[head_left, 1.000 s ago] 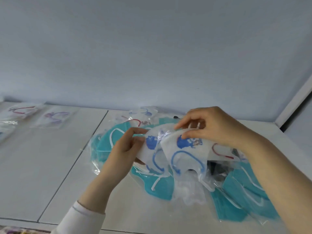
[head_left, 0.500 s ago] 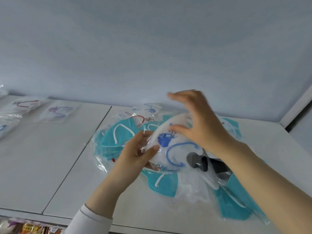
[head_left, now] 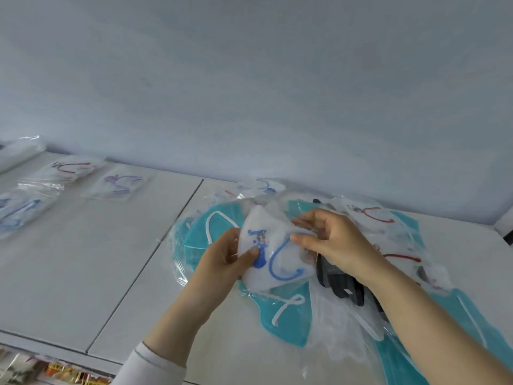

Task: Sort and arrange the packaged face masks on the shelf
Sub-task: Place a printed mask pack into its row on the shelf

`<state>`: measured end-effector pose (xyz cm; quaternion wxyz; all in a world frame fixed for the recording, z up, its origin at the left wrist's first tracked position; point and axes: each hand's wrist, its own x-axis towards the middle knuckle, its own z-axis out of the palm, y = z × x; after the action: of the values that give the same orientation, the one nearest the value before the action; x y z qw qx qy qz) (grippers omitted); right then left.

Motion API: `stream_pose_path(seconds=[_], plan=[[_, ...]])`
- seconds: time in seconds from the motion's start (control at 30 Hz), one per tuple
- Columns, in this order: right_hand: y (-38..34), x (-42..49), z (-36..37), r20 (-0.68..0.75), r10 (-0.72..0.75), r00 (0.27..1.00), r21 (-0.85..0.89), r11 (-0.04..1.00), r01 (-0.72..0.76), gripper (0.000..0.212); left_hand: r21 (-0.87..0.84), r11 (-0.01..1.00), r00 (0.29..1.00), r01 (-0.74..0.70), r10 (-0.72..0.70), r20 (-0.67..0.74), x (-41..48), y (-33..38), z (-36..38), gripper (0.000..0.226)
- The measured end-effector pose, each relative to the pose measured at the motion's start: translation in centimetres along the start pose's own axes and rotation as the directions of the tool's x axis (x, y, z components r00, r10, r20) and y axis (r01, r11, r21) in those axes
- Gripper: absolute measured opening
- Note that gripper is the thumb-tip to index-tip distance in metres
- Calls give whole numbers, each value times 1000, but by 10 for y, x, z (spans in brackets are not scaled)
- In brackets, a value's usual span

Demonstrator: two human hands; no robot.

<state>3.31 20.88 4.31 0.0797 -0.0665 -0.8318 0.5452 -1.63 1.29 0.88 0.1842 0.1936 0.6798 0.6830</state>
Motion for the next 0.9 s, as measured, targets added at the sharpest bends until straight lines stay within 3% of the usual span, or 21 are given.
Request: stream_pose_path(seconds=[0.07,0.17,0.3,0.33,0.4,0.5,0.63,0.7,0.8,0.9], plan=[[-1,23,2,-38,20,999,48,999,-18,23,-1,1000,986,13,-13,-165,7,-5,-10,8],[12,80,-2,-266,19,964,-244,966,-86,35,-24,998,941,64,-68,-331,18,-9,-35,15],[36,144,2,-230,180,956,-644,709,-288,58,-13,985,916,170,-163,-367,27,-11,-53,24],[41,155,6,-224,222,949,-695,646,-315,61,-22,981,914,192,-187,-361,26,-12,-53,27],[45,168,16,-226,232,946,-710,625,-323,59,-35,975,915,220,-218,-340,23,-15,-54,28],[43,172,20,-287,137,948,-594,751,-288,42,-35,976,920,217,-216,-326,20,-13,-56,32],[32,169,5,-428,100,898,-265,936,-230,23,-47,985,929,164,-171,-329,19,-4,-55,26],[23,165,-6,-465,56,884,-171,974,-151,15,-60,990,934,130,-143,-328,21,-2,-55,12],[5,152,-22,-511,7,860,-15,1000,-17,14,-77,990,927,120,-140,-349,27,-1,-54,12],[-6,135,-36,-650,21,760,127,989,81,14,-90,991,918,99,-125,-376,33,0,-48,11]])
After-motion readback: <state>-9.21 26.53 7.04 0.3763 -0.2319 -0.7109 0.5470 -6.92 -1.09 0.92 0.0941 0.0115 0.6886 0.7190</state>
